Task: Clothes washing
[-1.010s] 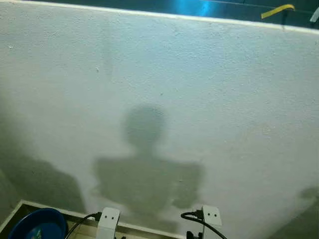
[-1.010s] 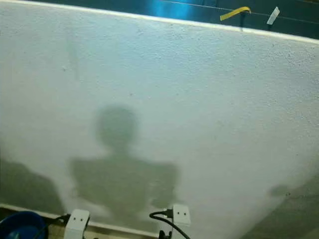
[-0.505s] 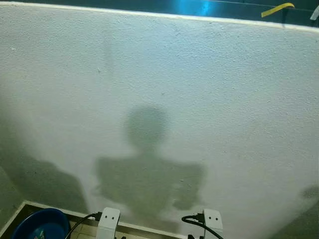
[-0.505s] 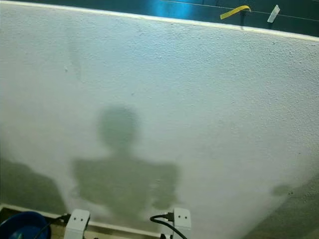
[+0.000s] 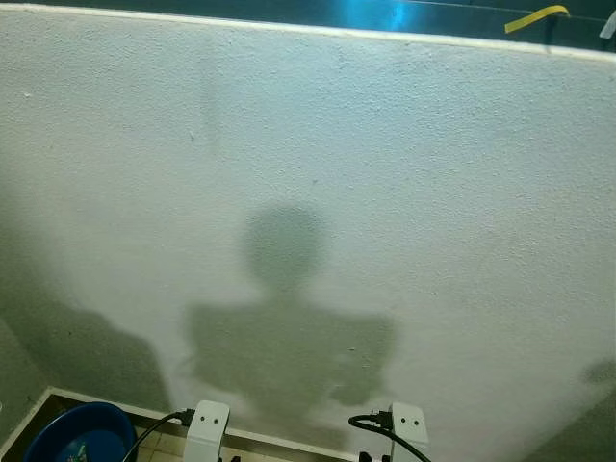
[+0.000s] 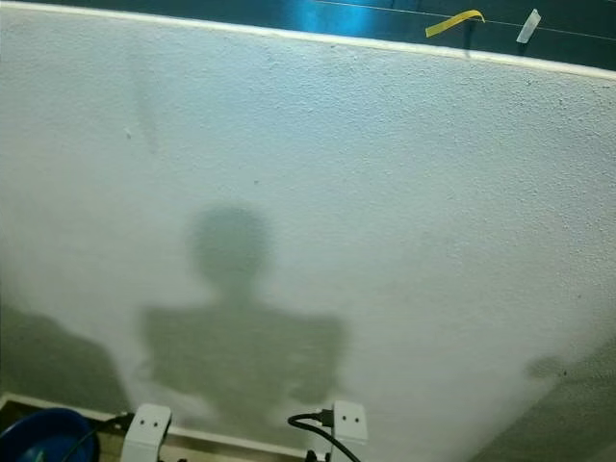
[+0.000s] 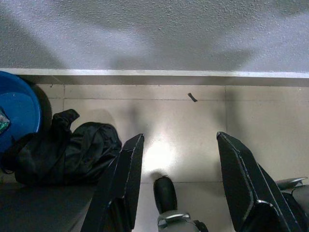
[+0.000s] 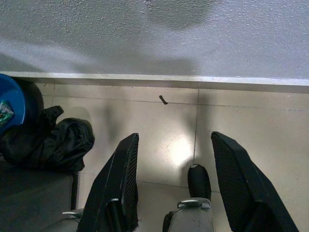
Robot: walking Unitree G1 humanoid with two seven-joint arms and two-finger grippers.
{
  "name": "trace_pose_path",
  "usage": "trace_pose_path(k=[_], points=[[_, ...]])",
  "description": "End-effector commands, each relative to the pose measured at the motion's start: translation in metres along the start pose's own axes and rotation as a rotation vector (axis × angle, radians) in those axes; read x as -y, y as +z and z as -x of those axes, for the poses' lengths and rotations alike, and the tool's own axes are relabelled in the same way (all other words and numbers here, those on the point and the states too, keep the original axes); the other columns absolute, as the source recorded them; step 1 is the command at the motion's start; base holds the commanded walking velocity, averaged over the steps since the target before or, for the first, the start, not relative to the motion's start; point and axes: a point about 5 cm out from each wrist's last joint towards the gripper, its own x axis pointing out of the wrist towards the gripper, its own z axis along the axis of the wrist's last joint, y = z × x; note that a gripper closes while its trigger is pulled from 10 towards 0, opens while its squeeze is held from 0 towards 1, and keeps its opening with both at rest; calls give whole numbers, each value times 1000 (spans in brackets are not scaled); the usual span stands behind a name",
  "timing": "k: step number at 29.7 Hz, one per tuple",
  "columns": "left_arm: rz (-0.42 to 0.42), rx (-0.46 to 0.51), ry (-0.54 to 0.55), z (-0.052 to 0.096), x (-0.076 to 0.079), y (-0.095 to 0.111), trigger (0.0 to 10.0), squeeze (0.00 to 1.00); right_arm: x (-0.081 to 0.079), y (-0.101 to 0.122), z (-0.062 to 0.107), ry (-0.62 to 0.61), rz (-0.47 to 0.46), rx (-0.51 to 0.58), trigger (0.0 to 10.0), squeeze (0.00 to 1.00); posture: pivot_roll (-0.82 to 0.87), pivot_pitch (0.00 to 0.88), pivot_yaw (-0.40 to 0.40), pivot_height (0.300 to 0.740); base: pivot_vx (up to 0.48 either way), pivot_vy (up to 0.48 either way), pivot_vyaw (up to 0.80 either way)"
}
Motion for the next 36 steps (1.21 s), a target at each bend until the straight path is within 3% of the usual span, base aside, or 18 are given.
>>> trace_pose_path(k=[1,36], points=[[4,-10,0,0,0,-2,10000,0,2,-1,0,-12,-18,-3,10000,0,6,15,17,740,0,0,0],[1,-17,-14,-1,4,1,10000,0,5,2,0,-18,-6,-5,10000,0,-5,14,14,740,0,0,0]])
